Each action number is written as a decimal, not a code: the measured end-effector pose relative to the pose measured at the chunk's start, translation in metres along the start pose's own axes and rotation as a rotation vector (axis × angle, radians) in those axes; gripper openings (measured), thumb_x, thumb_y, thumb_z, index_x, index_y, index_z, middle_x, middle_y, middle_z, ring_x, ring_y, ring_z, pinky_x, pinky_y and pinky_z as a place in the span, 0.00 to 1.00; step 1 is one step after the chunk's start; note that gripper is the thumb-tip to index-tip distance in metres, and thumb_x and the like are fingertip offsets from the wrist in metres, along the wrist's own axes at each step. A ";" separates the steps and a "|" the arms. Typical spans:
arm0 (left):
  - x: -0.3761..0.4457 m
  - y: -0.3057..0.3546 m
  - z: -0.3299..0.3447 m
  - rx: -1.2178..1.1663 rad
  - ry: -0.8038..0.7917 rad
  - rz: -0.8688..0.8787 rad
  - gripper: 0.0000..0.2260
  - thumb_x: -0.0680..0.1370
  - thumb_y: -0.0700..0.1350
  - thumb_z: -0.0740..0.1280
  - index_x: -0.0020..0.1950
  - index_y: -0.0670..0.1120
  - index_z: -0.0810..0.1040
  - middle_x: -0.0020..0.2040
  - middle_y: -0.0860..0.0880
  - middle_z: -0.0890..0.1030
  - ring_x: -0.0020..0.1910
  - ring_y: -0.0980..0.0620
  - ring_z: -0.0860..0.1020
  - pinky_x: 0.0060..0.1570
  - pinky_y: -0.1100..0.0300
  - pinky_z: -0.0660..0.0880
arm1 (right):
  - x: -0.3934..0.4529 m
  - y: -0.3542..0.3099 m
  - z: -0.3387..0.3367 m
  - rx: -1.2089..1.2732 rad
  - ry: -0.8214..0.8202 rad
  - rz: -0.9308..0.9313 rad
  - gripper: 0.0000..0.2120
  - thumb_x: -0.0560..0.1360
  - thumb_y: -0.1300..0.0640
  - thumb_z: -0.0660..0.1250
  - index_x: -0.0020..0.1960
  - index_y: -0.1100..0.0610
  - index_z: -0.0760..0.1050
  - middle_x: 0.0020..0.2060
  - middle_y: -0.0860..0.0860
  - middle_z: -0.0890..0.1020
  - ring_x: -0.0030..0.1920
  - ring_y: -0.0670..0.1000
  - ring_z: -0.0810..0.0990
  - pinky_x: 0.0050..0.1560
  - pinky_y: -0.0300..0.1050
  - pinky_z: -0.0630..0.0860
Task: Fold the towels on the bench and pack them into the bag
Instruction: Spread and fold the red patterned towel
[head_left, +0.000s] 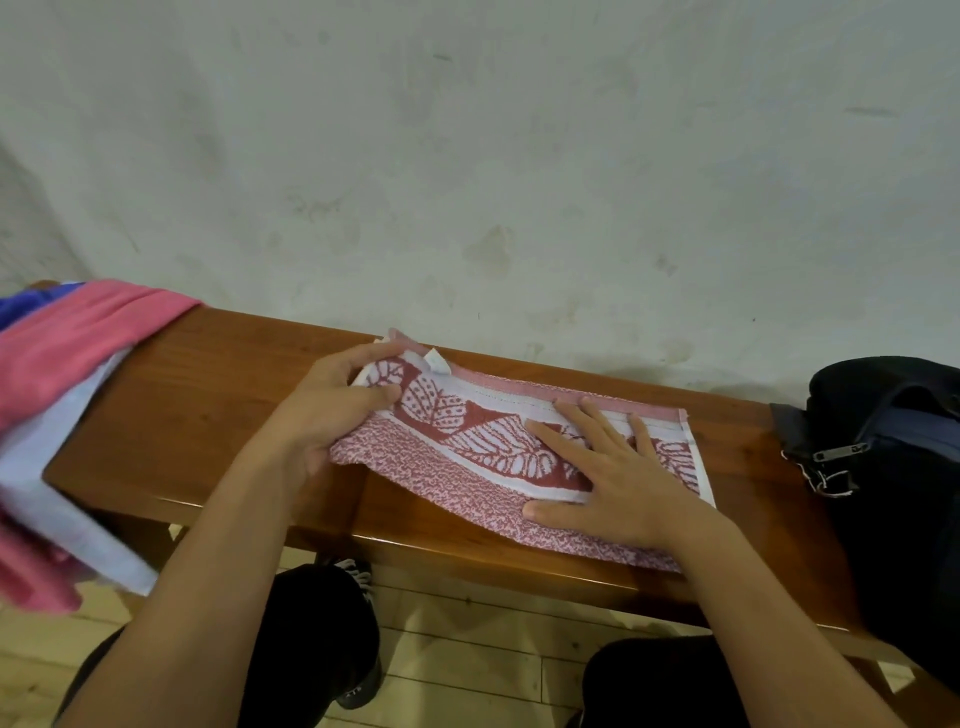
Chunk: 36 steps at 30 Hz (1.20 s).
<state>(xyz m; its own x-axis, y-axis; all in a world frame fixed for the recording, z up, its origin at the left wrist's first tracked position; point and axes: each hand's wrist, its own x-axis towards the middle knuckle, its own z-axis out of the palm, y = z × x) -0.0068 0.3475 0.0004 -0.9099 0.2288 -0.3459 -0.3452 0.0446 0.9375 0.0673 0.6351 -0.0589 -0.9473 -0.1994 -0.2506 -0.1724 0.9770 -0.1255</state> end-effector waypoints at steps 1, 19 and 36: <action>-0.001 0.001 0.000 -0.068 -0.004 0.009 0.19 0.77 0.36 0.68 0.64 0.56 0.79 0.58 0.44 0.80 0.49 0.46 0.84 0.37 0.57 0.81 | 0.001 -0.002 0.000 -0.002 0.002 0.002 0.46 0.60 0.14 0.38 0.73 0.28 0.29 0.77 0.39 0.30 0.75 0.46 0.26 0.74 0.63 0.27; -0.024 0.013 0.054 -0.729 -0.295 0.128 0.23 0.74 0.37 0.66 0.69 0.47 0.76 0.63 0.40 0.80 0.57 0.45 0.81 0.57 0.53 0.78 | 0.041 -0.074 0.007 -0.030 0.065 -0.011 0.49 0.64 0.16 0.45 0.77 0.35 0.34 0.78 0.46 0.31 0.76 0.52 0.26 0.71 0.72 0.33; -0.018 0.009 0.072 -0.405 -0.303 0.076 0.28 0.71 0.34 0.69 0.70 0.53 0.75 0.62 0.42 0.79 0.56 0.41 0.82 0.52 0.47 0.81 | 0.003 -0.019 -0.006 -0.017 0.297 0.138 0.38 0.73 0.26 0.30 0.80 0.38 0.43 0.79 0.43 0.41 0.78 0.44 0.35 0.75 0.66 0.32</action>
<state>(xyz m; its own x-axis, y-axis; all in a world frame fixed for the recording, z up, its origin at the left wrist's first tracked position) 0.0229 0.4139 0.0176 -0.8490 0.4914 -0.1940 -0.3965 -0.3500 0.8487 0.0662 0.6168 -0.0511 -0.9989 -0.0368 0.0272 -0.0392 0.9948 -0.0936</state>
